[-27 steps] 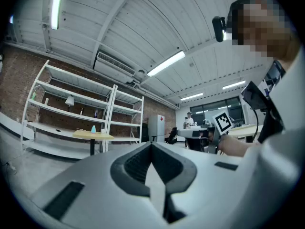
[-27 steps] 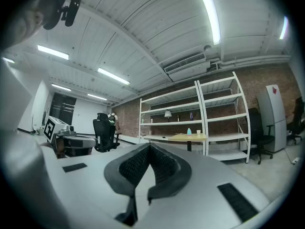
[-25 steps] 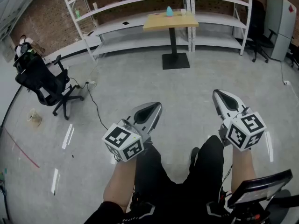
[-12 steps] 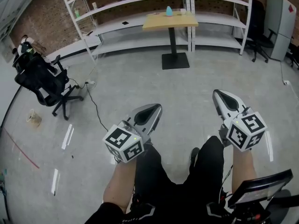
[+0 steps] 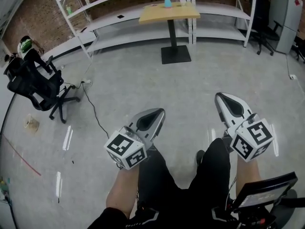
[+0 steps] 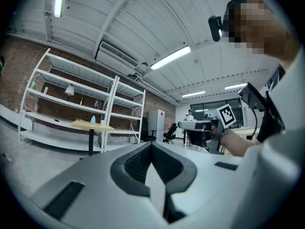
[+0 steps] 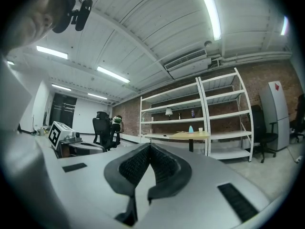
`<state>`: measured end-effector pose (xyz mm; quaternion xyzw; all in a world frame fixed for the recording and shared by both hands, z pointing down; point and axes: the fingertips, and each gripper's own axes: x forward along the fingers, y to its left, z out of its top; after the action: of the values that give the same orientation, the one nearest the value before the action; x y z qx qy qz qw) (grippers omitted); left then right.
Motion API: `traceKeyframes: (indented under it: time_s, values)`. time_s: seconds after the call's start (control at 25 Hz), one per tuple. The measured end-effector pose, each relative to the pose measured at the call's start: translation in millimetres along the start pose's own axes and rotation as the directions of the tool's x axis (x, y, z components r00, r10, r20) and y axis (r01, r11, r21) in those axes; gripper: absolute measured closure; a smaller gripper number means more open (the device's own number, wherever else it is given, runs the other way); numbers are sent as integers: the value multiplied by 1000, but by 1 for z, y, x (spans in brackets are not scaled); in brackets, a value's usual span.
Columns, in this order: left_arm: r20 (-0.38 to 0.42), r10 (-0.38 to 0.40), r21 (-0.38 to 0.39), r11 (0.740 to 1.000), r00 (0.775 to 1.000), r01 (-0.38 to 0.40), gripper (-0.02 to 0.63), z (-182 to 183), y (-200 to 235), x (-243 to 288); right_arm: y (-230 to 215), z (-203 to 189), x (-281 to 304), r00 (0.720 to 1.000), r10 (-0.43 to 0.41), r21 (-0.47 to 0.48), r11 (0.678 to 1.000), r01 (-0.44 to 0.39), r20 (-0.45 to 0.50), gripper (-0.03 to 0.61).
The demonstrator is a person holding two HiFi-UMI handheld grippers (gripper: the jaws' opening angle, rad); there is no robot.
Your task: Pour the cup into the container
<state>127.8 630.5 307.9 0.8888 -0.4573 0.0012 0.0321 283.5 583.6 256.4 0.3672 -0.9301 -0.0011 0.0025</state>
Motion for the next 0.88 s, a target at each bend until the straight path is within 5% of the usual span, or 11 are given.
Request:
traceKeyframes:
  time_s: [0.64,0.88]
  values:
    - [23,-62,79,995,998,60,613,44,48,53,-50,6,55,998,-54,10,998,54,38,578]
    - [17,-57,52,997,998,56,612,31,98,75,-64,-2,111,999,-38,9,999,38,17,578]
